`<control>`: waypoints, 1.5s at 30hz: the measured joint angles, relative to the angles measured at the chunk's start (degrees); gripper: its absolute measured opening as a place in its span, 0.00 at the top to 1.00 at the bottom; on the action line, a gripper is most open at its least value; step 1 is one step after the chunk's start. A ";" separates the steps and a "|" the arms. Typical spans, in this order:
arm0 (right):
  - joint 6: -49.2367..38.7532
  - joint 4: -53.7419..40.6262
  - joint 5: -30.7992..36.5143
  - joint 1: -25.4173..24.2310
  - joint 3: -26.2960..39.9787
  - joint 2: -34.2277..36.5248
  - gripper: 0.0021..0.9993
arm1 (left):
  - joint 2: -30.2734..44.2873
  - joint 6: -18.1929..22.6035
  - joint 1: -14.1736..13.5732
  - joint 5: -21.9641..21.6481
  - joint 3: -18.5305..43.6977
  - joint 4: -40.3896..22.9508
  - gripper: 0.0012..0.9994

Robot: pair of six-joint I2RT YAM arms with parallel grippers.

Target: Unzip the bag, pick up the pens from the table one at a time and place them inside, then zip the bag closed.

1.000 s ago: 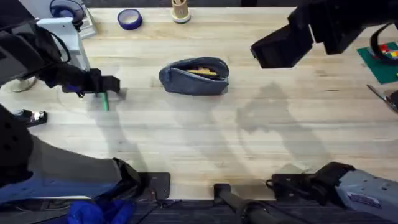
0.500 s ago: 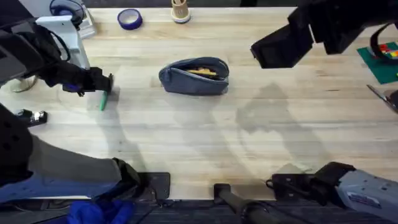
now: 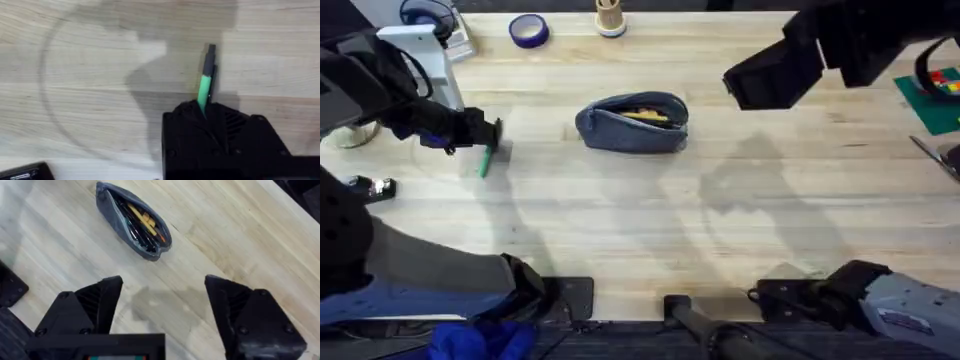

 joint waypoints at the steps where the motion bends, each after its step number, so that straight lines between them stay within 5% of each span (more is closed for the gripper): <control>1: -0.01 0.02 0.00 0.02 0.00 0.00 0.00 | 0.06 0.00 0.00 0.21 0.04 0.04 0.96; 11: -0.02 0.33 0.24 0.02 0.00 -0.01 0.00 | 1.07 0.95 -0.68 4.98 4.30 0.04 0.96; 26: -0.02 0.83 1.07 0.02 0.00 0.00 0.00 | -9.71 8.89 -12.00 8.98 5.20 0.76 0.96; 34: 0.00 0.81 1.07 0.02 0.00 0.00 0.00 | -11.26 10.62 -18.55 18.70 5.35 7.26 0.96; 37: 0.28 0.21 1.07 0.02 0.00 0.00 0.00 | -11.26 12.26 -21.85 26.30 5.57 11.38 0.96; 45: 1.10 -0.25 1.07 0.02 0.00 0.00 0.00 | -11.26 19.75 -26.69 36.44 5.68 12.00 0.96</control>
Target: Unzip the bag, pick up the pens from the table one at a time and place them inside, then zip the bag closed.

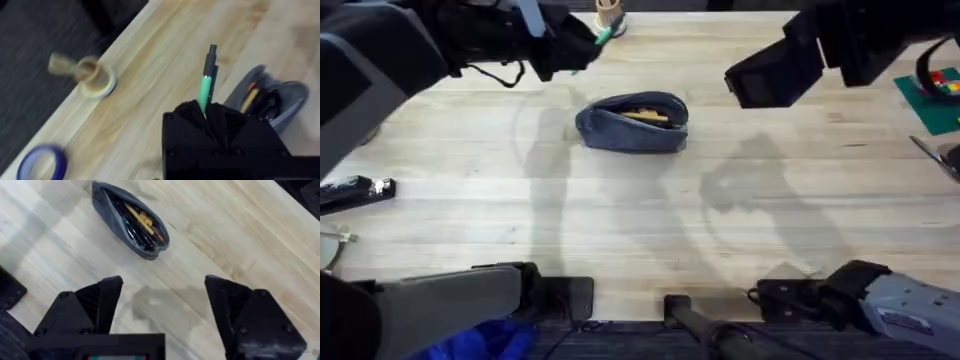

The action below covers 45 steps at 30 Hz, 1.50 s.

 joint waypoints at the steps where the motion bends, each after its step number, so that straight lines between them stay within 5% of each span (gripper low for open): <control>1: 0.09 -0.04 0.00 -0.01 0.00 0.00 0.00 | 0.00 0.58 -0.48 1.26 0.00 0.00 0.96; 11: 2.20 -3.16 0.00 0.00 0.00 0.00 0.00 | 0.00 4.28 -5.49 12.07 0.00 -0.12 0.96; 17: 3.04 -3.27 0.00 -0.01 0.00 -0.02 0.00 | 0.00 5.71 -10.91 12.33 0.00 -1.50 0.96; 22: 3.27 -3.67 0.00 -0.02 0.00 -0.18 0.00 | 0.49 7.17 -12.66 12.08 0.04 -4.43 0.96; 35: 3.90 -3.84 0.00 -0.02 0.00 -1.31 0.00 | 8.42 10.85 -13.27 7.35 0.09 -9.38 0.96; 45: 3.92 -3.86 0.00 0.00 0.00 -1.31 0.00 | 8.70 11.93 -13.27 -3.81 0.09 -15.33 0.96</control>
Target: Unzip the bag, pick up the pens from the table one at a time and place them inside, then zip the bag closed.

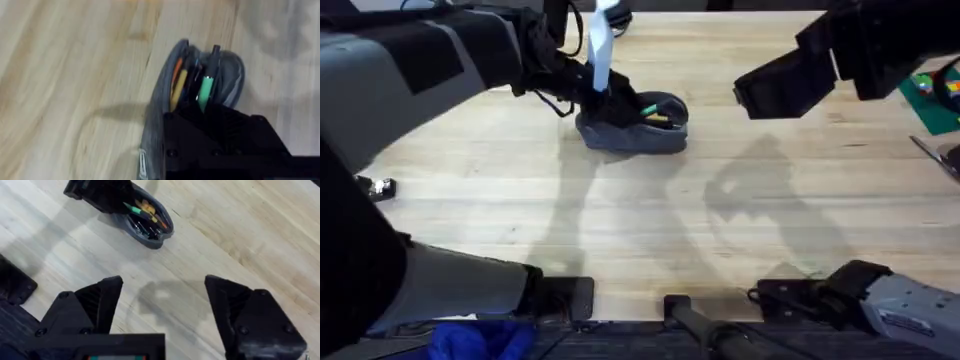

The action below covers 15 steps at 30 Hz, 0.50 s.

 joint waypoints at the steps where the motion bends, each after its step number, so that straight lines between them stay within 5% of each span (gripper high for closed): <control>1: 0.00 0.00 0.00 -0.02 0.00 0.00 0.00 | -0.02 0.24 0.00 -1.11 0.00 -0.73 0.96; 13: 0.00 0.00 0.00 0.00 0.00 0.00 0.00 | -0.02 0.83 -0.11 -7.03 0.02 -2.36 0.95; 15: 0.00 0.00 0.00 0.00 0.00 0.00 0.00 | -0.02 1.00 -0.11 -7.35 0.02 -2.37 0.87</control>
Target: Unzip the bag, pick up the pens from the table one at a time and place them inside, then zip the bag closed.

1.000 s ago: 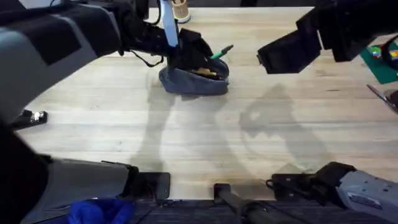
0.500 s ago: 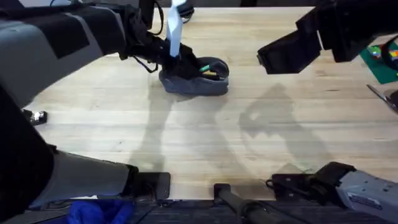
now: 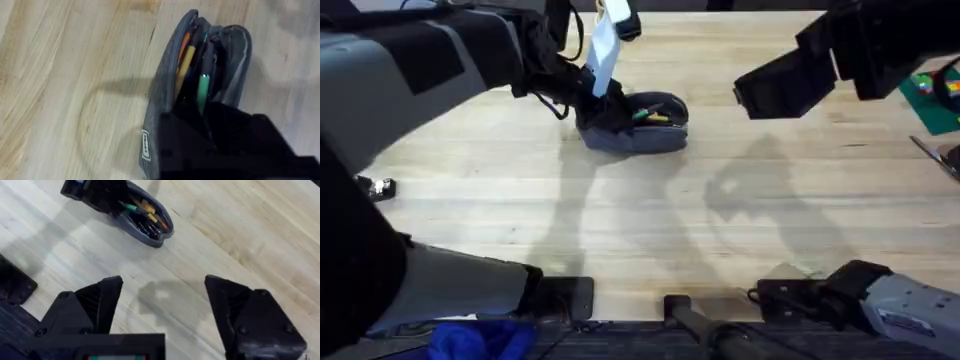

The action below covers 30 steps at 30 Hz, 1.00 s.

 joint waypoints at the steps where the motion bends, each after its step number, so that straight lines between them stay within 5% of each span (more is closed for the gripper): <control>1: -0.02 0.00 0.00 0.00 0.00 0.00 0.00 | 0.00 0.24 0.02 -0.24 0.00 0.02 0.76; 5: -0.02 0.00 0.00 0.00 0.00 0.00 0.00 | 0.00 0.24 0.00 -0.83 0.00 0.03 0.16; 7: 0.00 0.00 0.00 -0.02 0.00 0.00 0.00 | 0.00 0.24 0.02 -0.97 0.00 0.01 0.02; 30: -0.04 0.00 0.00 -0.02 0.00 0.00 0.00 | -1.88 0.22 0.02 -0.03 2.31 -3.58 0.01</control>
